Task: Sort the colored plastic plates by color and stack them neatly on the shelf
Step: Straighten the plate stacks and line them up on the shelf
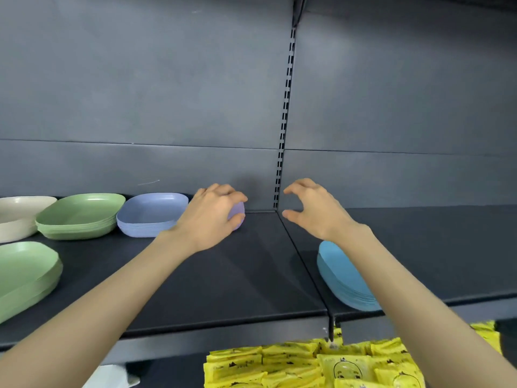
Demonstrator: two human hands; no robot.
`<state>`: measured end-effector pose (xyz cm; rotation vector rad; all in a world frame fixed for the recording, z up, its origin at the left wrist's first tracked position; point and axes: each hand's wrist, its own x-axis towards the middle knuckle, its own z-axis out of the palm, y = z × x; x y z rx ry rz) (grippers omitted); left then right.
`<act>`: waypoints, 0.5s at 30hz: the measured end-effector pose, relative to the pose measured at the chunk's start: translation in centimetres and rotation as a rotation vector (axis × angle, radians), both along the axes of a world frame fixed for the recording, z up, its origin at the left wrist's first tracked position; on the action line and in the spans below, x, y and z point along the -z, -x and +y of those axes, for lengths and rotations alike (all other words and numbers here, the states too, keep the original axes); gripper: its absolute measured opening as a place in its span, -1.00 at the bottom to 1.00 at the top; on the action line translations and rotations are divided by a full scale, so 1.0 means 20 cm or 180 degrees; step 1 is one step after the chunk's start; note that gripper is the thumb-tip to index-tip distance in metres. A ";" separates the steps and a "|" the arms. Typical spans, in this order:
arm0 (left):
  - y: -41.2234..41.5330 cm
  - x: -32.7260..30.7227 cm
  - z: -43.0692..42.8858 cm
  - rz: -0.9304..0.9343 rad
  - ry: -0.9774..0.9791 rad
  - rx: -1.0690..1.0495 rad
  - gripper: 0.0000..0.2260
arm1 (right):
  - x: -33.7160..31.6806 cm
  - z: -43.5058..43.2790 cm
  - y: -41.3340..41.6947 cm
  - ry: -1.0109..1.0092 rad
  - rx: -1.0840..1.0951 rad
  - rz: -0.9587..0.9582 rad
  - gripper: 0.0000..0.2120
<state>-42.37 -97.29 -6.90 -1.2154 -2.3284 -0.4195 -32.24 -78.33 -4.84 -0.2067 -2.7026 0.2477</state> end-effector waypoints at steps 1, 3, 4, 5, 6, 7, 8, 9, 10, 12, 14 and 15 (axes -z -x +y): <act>-0.05 -0.01 0.03 -0.0032 -0.0040 0.0053 -0.68 | -0.01 0.03 -0.06 0.0001 0.0032 0.0016 -0.56; -0.15 0.00 0.11 -0.0122 -0.0151 0.0166 -0.68 | 0.00 0.10 -0.18 -0.0003 0.0064 0.0018 -0.57; -0.21 0.02 0.14 -0.0183 -0.0217 0.0241 -0.68 | 0.01 0.13 -0.24 0.0008 0.0068 0.0005 -0.56; -0.27 0.04 0.18 -0.0253 -0.0285 0.0318 -0.68 | 0.02 0.17 -0.31 0.0041 0.0067 -0.0006 -0.56; -0.33 0.06 0.21 -0.0336 -0.0358 0.0377 -0.68 | 0.04 0.21 -0.37 0.0087 0.0053 -0.0011 -0.56; -0.40 0.09 0.24 -0.0438 -0.0429 0.0410 -0.67 | 0.07 0.25 -0.42 0.0141 0.0034 -0.0027 -0.57; -0.47 0.11 0.27 -0.0539 -0.0508 0.0432 -0.67 | 0.09 0.29 -0.48 0.0186 0.0007 -0.0051 -0.57; -0.54 0.14 0.30 -0.0617 -0.0601 0.0451 -0.67 | 0.11 0.33 -0.54 0.0214 -0.0029 -0.0070 -0.58; -0.60 0.17 0.33 -0.0671 -0.0683 0.0462 -0.67 | 0.13 0.36 -0.58 0.0230 -0.0073 -0.0072 -0.59; -0.71 0.22 0.38 -0.0748 -0.0805 0.0419 -0.67 | 0.17 0.42 -0.67 0.0254 -0.0182 -0.0041 -0.60; -0.81 0.27 0.43 -0.0830 -0.0911 0.0341 -0.64 | 0.22 0.47 -0.74 0.0258 -0.0287 -0.0062 -0.61; -0.85 0.29 0.44 -0.0853 -0.0958 0.0303 -0.62 | 0.24 0.49 -0.77 0.0246 -0.0336 -0.0069 -0.61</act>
